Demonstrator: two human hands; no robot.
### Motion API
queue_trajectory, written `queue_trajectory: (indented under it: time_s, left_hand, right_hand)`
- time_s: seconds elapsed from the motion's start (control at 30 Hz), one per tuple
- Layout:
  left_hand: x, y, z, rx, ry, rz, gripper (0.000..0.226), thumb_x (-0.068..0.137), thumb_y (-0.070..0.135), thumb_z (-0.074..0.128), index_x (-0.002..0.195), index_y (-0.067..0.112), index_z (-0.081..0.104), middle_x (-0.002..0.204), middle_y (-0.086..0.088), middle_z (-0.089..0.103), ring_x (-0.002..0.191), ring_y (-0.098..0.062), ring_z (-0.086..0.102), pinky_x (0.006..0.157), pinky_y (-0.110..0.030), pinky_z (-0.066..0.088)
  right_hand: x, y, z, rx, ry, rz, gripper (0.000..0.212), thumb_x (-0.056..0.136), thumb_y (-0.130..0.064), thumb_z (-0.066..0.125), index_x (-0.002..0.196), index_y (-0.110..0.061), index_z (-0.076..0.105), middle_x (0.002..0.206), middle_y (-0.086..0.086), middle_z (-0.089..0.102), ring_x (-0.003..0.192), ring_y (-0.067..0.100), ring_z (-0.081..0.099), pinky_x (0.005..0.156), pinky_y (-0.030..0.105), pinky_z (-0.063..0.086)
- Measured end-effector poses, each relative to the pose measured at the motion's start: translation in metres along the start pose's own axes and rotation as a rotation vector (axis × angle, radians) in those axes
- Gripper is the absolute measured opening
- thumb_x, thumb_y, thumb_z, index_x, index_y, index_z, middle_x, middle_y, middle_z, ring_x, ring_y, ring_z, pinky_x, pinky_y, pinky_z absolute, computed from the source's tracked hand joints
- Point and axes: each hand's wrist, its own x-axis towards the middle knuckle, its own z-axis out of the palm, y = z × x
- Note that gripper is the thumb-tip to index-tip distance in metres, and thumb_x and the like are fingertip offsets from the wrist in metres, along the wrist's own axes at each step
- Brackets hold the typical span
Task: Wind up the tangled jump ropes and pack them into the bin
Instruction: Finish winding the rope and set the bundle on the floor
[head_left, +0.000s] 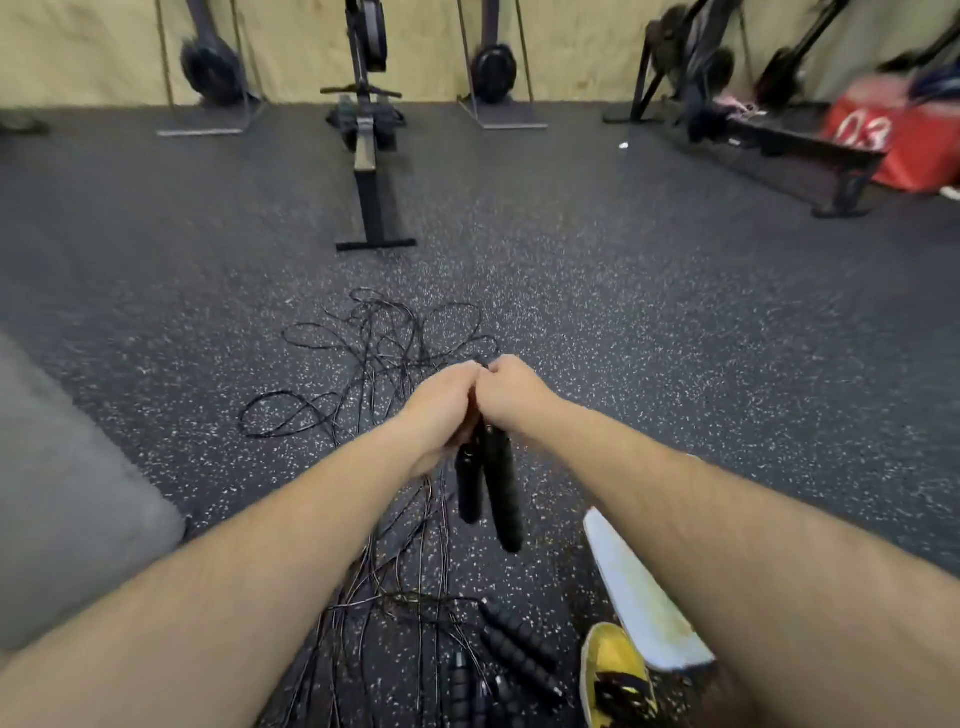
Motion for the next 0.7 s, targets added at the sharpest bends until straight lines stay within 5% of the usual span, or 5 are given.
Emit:
queue_trajectory:
  time_s: [0.27, 0.43, 0.5, 0.6, 0.7]
  left_hand:
    - [-0.061, 0.062, -0.040, -0.143, -0.115, 0.107, 0.027, 0.104, 0.036, 0.041, 0.100, 0.024, 0.065, 0.086, -0.001, 0.076, 0.084, -0.027, 0.071, 0.076, -0.031, 0.051]
    - [-0.061, 0.056, -0.060, -0.238, -0.124, -0.005, 0.043, 0.108, 0.049, 0.032, 0.106, 0.021, 0.065, 0.086, -0.011, 0.075, 0.076, -0.028, 0.075, 0.063, -0.029, 0.043]
    - [-0.057, 0.056, -0.065, -0.226, -0.083, 0.012, 0.040, 0.108, 0.045, 0.035, 0.102, 0.021, 0.066, 0.082, -0.009, 0.073, 0.074, -0.028, 0.070, 0.072, -0.038, 0.050]
    - [-0.051, 0.055, -0.071, -0.131, -0.010, 0.049, 0.032, 0.108, 0.030, 0.043, 0.097, 0.014, 0.067, 0.083, -0.007, 0.069, 0.078, -0.025, 0.065, 0.092, -0.051, 0.053]
    - [-0.056, 0.057, -0.073, -0.102, -0.058, 0.060, 0.025, 0.108, 0.021, 0.044, 0.098, 0.008, 0.063, 0.087, -0.007, 0.066, 0.074, -0.019, 0.065, 0.087, -0.044, 0.056]
  right_hand:
    - [-0.031, -0.076, -0.031, 0.450, -0.210, 0.008, 0.014, 0.093, -0.007, 0.051, 0.088, -0.008, 0.064, 0.081, 0.013, 0.063, 0.067, 0.026, 0.061, 0.078, 0.046, 0.057]
    - [-0.046, -0.086, -0.027, 0.411, -0.400, -0.098, 0.002, 0.097, -0.005, 0.058, 0.095, -0.004, 0.059, 0.087, 0.016, 0.050, 0.059, 0.020, 0.044, 0.050, 0.030, 0.027]
    - [-0.048, -0.086, -0.027, 0.340, -0.443, -0.104, 0.014, 0.091, 0.001, 0.063, 0.079, -0.005, 0.066, 0.087, 0.011, 0.059, 0.066, 0.022, 0.053, 0.056, 0.028, 0.038]
    - [-0.046, -0.087, -0.028, 0.055, -0.328, -0.031, 0.010, 0.082, -0.003, 0.064, 0.077, -0.005, 0.072, 0.068, 0.002, 0.062, 0.060, 0.016, 0.055, 0.067, 0.031, 0.052]
    - [-0.032, -0.081, -0.026, 0.168, -0.191, 0.087, 0.014, 0.081, -0.012, 0.053, 0.071, -0.011, 0.062, 0.060, -0.001, 0.057, 0.053, 0.015, 0.043, 0.058, 0.028, 0.047]
